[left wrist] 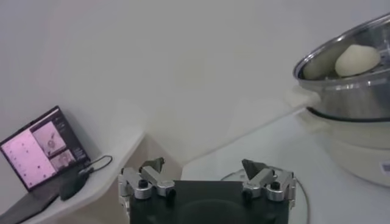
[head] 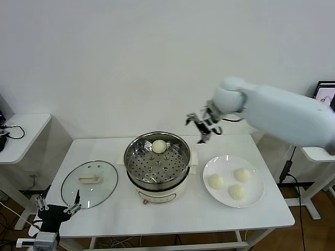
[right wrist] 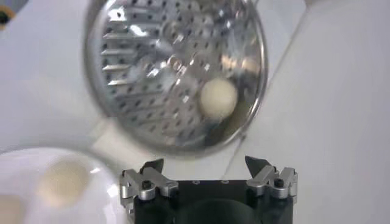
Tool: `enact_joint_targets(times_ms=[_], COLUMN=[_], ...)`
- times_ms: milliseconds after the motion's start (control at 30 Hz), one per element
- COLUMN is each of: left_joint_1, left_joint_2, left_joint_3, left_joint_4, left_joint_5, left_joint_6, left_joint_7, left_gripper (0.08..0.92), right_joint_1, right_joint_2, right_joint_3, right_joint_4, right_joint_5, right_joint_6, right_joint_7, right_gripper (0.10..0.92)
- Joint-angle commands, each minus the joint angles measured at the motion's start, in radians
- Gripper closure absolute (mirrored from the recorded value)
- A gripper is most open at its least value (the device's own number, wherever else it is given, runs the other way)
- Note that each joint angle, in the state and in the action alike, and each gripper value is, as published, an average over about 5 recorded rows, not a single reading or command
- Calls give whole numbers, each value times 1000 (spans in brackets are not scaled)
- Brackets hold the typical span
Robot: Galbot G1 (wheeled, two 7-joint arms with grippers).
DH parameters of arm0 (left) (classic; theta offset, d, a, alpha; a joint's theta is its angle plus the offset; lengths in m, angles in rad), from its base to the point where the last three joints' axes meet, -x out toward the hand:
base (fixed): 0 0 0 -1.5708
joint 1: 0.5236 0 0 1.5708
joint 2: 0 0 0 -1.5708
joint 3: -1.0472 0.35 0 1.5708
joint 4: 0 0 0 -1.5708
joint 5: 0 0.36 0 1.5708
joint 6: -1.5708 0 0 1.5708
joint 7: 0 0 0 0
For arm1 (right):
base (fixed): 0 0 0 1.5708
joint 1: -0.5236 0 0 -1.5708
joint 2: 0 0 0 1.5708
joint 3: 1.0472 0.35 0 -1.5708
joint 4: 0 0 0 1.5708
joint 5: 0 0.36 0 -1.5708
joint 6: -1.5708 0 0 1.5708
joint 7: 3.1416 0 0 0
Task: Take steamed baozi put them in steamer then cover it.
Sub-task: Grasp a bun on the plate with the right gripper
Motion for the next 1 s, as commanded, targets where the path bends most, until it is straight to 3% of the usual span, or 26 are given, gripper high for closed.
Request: enact_joint_targets(times_ms=[33, 233, 500, 1000], left_joint_1=[-11, -31, -32, -28], left_joint_2=[18, 24, 24, 24], left_joint_3=[6, 15, 4, -11], left_joint_4=[3, 12, 19, 37], left_joint_5=[-2, 0, 0, 2], left_joint_6=[1, 9, 16, 14], left_joint_7=[1, 5, 8, 10], left_gripper=[177, 177, 177, 177], right_joint_1=[-85, -321, -563, -662], right_joint_2=[-353, -368, -270, -34], right_joint_3=[27, 159, 294, 339], right_joint_4=[175, 151, 67, -141], right_joint_5=[-23, -104, -184, -257], right_joint_6=[-111, -101, -102, -71], right_joint_7=[-26, -17, -7, 21], right_gripper=[203, 203, 203, 202])
